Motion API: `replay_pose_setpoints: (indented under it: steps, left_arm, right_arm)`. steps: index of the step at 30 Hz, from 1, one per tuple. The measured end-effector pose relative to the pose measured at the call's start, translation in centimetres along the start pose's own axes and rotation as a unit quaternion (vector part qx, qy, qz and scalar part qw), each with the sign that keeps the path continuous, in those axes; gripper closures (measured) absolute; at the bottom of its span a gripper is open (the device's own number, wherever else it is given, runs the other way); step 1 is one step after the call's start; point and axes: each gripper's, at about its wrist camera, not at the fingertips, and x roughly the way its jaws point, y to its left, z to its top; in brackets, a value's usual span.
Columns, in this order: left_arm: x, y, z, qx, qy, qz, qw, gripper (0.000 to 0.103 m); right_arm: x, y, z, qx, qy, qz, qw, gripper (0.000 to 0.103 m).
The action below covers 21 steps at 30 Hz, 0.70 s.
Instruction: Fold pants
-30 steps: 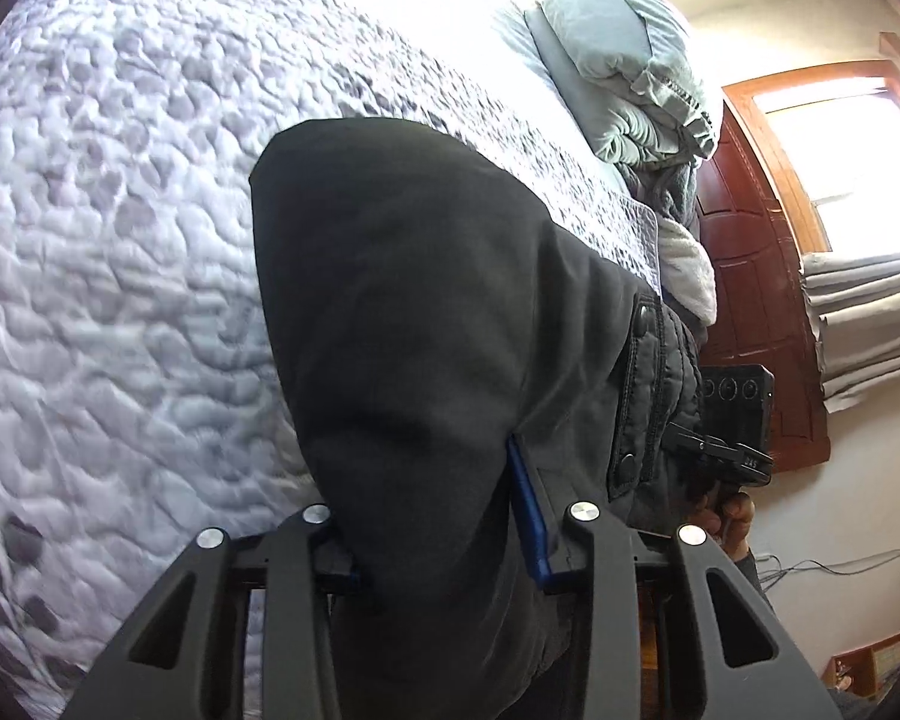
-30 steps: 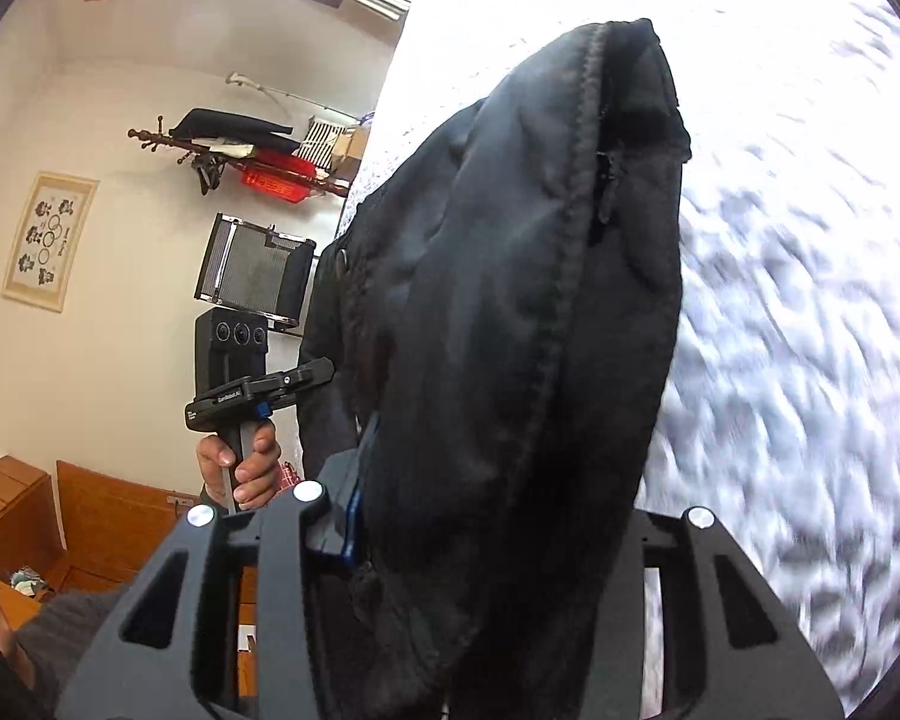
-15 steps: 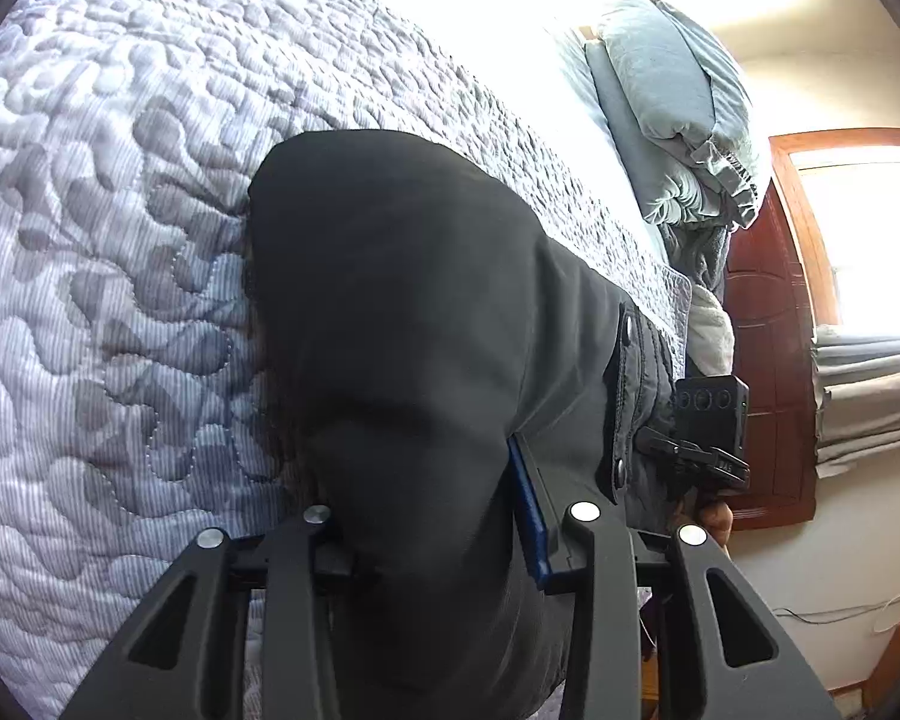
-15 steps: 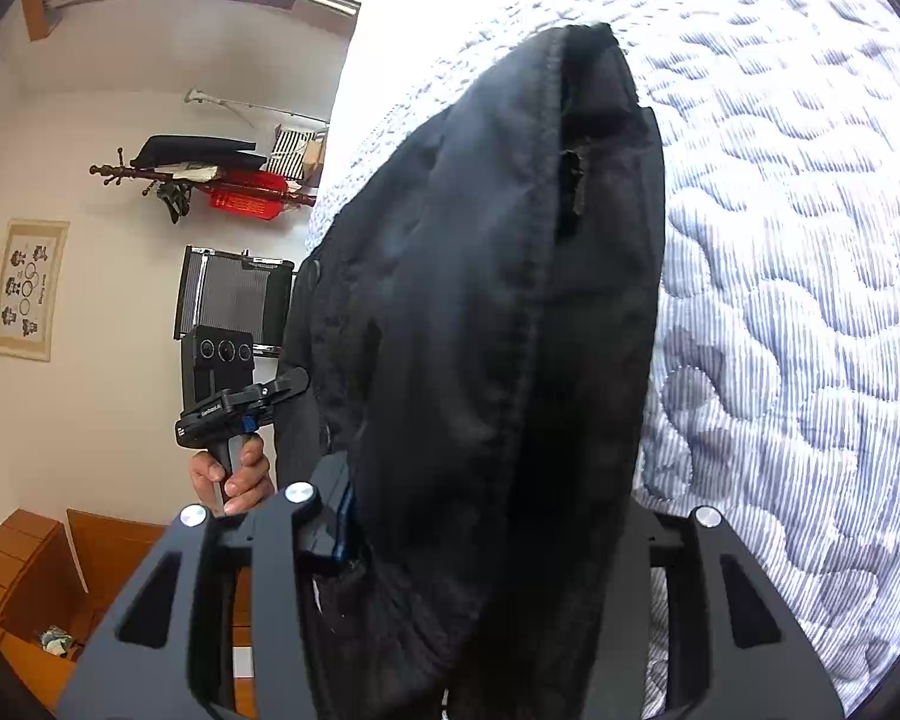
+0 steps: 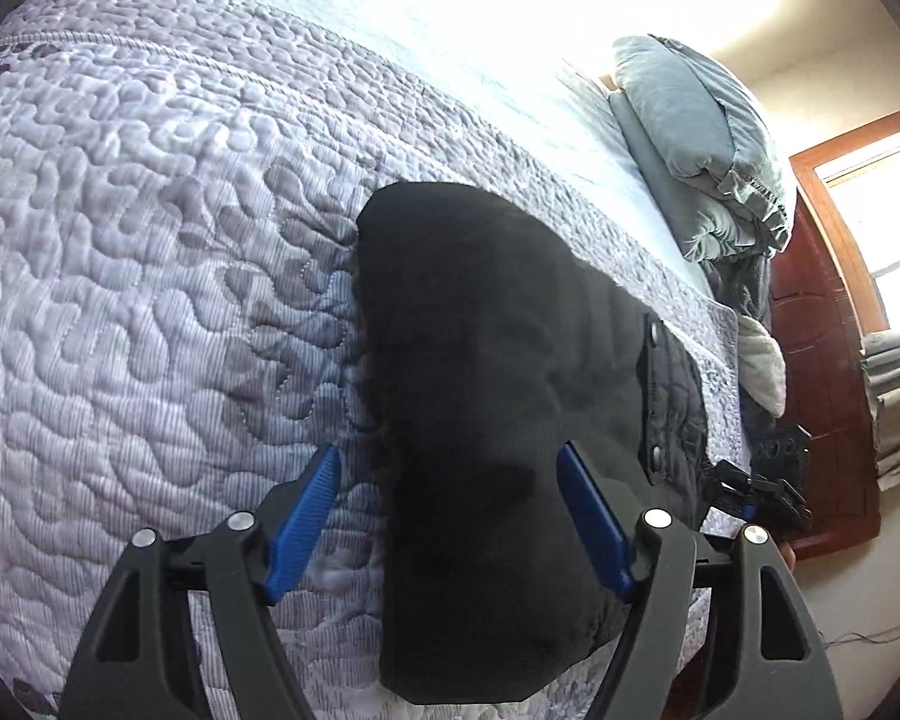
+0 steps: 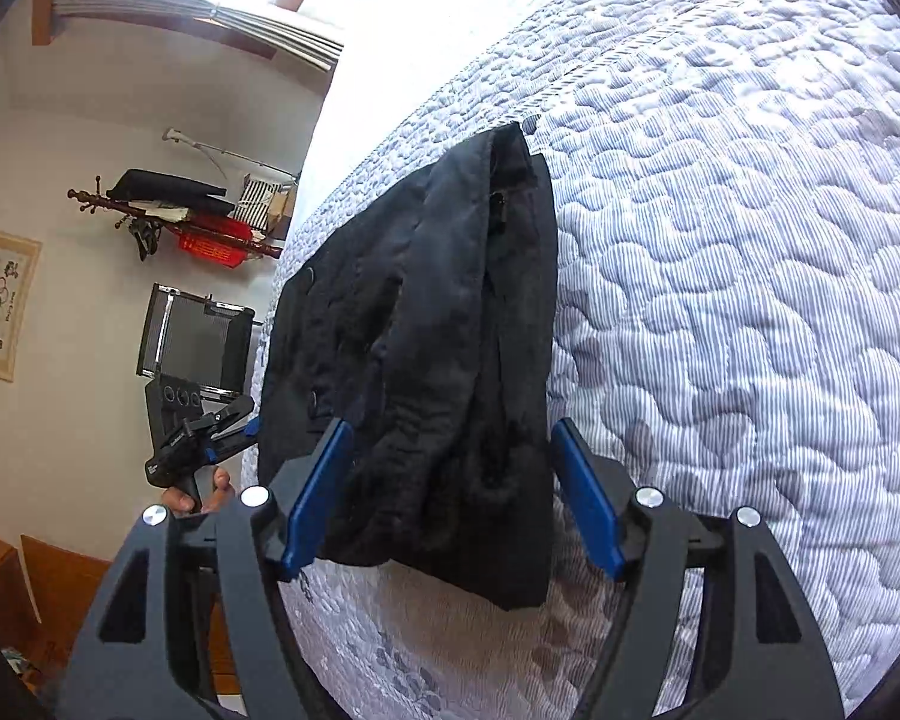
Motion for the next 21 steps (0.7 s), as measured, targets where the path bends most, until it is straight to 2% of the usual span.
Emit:
replay_pose_setpoints:
  steps: [2, 8, 14, 15, 16, 18, 21]
  left_arm:
    - [0.9, 0.3, -0.2, -0.010, 0.007, 0.005, 0.9999, 0.030]
    - [2.8, 1.1, -0.7, -0.026, 0.018, 0.000, 0.9995, 0.035]
    - [2.1, 2.0, -1.1, -0.047, 0.007, -0.023, 0.9986, 0.035]
    - [1.5, 1.9, -1.2, -0.044, 0.000, -0.019, 0.9988, 0.032]
    - [0.8, 1.7, -1.3, -0.042, -0.010, -0.015, 0.9990, 0.024]
    - [-0.9, 1.2, -1.7, -0.037, -0.036, 0.002, 0.9987, 0.014]
    - [-4.0, -0.3, -2.5, -0.018, -0.072, 0.046, 0.9962, 0.012]
  right_arm:
    - [0.7, -0.1, -0.1, -0.001, 0.003, -0.022, 1.000, 0.034]
    - [2.6, -0.6, -0.3, -0.004, 0.006, -0.045, 0.999, 0.031]
    - [2.8, 0.2, -0.3, 0.022, -0.007, -0.011, 1.000, 0.027]
    - [2.1, 0.2, -0.7, 0.028, -0.014, -0.005, 1.000, 0.027]
    - [1.4, 0.5, -1.0, 0.031, -0.024, 0.000, 0.999, 0.025]
    - [0.0, 1.6, -1.8, 0.034, -0.048, -0.002, 0.998, 0.020]
    - [-2.2, 3.2, -3.2, 0.038, -0.081, -0.035, 0.995, 0.013]
